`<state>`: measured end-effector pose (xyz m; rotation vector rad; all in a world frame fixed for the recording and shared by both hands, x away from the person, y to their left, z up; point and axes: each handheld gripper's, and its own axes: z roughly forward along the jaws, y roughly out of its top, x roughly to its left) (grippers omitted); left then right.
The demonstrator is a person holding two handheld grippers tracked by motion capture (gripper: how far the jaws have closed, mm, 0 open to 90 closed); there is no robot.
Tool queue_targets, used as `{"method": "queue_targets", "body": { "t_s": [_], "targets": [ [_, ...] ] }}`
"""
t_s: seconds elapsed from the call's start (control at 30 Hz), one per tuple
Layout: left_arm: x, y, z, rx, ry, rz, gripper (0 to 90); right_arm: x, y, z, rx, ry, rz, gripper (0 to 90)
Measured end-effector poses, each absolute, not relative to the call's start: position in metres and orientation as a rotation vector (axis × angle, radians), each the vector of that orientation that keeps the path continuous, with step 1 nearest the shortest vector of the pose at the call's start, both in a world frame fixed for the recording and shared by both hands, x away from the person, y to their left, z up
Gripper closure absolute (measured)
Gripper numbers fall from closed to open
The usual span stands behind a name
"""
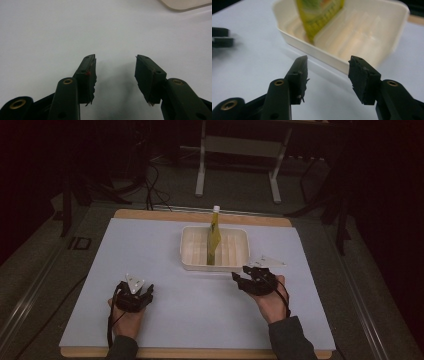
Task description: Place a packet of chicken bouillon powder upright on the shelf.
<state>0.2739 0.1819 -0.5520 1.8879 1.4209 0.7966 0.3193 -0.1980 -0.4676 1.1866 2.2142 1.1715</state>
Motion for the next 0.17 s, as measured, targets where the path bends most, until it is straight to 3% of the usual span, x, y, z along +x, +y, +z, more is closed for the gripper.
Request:
{"method": "queue_targets", "body": {
  "t_s": [0.17],
  "targets": [
    [0.274, 0.182, -0.552, 1.879, 1.455, 0.831, 48.0, 0.318, -0.228, -0.493, 1.247, 2.188, 1.118, 50.4]
  ]
}}
